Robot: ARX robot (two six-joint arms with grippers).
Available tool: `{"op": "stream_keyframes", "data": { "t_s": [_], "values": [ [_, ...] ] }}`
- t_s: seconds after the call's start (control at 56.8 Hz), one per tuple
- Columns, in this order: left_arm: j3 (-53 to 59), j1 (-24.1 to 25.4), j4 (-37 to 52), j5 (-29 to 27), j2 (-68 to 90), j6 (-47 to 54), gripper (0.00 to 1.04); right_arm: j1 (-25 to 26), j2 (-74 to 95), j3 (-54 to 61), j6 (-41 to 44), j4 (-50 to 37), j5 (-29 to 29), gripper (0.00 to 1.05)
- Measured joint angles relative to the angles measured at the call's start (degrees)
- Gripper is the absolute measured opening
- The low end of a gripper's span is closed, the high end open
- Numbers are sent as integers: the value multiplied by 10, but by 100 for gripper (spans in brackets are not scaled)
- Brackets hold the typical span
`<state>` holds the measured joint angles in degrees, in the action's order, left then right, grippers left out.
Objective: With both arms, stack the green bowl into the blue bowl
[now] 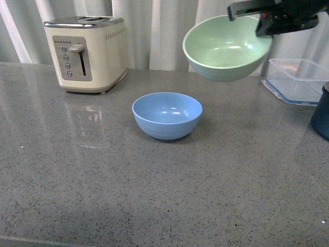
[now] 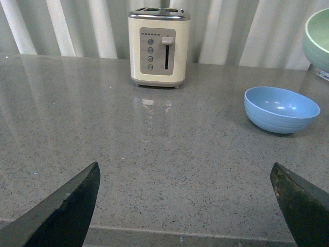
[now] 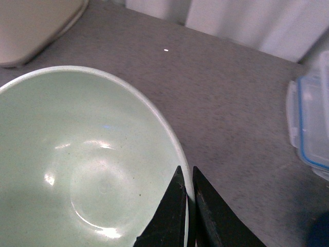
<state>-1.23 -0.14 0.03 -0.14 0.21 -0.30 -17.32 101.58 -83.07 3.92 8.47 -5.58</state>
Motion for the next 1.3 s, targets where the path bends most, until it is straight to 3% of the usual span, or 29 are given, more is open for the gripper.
{"op": "stream_keyframes", "data": {
  "t_s": [0.229,0.739,1.126,1.302],
  "values": [
    [0,0,0,0,0,0,98,-58,52,-14,-31,-35,-1,1],
    [0,0,0,0,0,0,98,-51,155,-36,-52,-60,-30,2],
    [0,0,0,0,0,0,98,-49,94,15,-57,-93,10,58],
    [0,0,0,0,0,0,98,-33,-50,141,-87,-232,85,86]
  ]
}}
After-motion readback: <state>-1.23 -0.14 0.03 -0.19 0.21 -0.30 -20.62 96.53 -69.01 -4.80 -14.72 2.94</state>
